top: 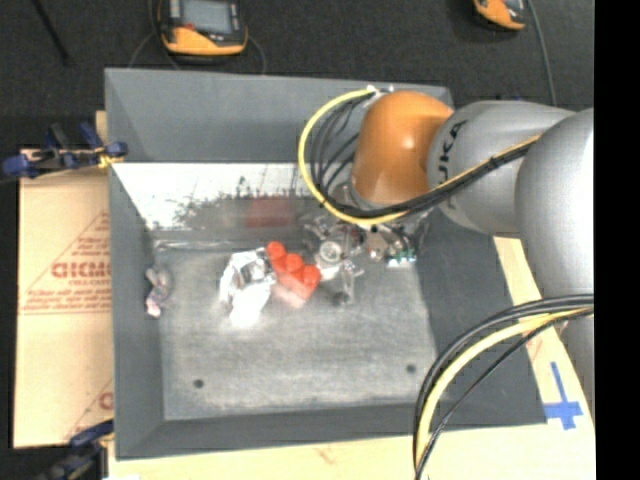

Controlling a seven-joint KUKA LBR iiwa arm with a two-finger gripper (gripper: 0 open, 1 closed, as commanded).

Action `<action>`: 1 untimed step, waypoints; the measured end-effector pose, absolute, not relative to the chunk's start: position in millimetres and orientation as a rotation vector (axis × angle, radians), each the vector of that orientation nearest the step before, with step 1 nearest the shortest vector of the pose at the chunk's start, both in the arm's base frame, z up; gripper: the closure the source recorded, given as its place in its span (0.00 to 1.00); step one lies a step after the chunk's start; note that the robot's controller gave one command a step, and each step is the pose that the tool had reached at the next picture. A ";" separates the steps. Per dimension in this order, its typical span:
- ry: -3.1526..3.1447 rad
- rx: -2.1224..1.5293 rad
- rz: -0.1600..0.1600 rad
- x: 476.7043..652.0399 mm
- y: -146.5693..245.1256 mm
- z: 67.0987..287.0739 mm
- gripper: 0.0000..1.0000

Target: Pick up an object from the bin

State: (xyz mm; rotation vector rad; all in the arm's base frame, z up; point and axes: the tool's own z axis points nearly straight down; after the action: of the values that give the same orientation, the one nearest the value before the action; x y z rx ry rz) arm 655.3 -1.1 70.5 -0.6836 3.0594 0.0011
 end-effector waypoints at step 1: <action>3.058 -0.681 0.000 657.3 -1.8 72.5 0.00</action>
Offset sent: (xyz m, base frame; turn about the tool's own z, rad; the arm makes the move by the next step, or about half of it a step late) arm 0.0000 0.0000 0.0000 0.0000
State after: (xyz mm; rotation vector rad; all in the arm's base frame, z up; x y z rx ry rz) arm 657.3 -1.8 72.5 -0.6814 3.0580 -0.0003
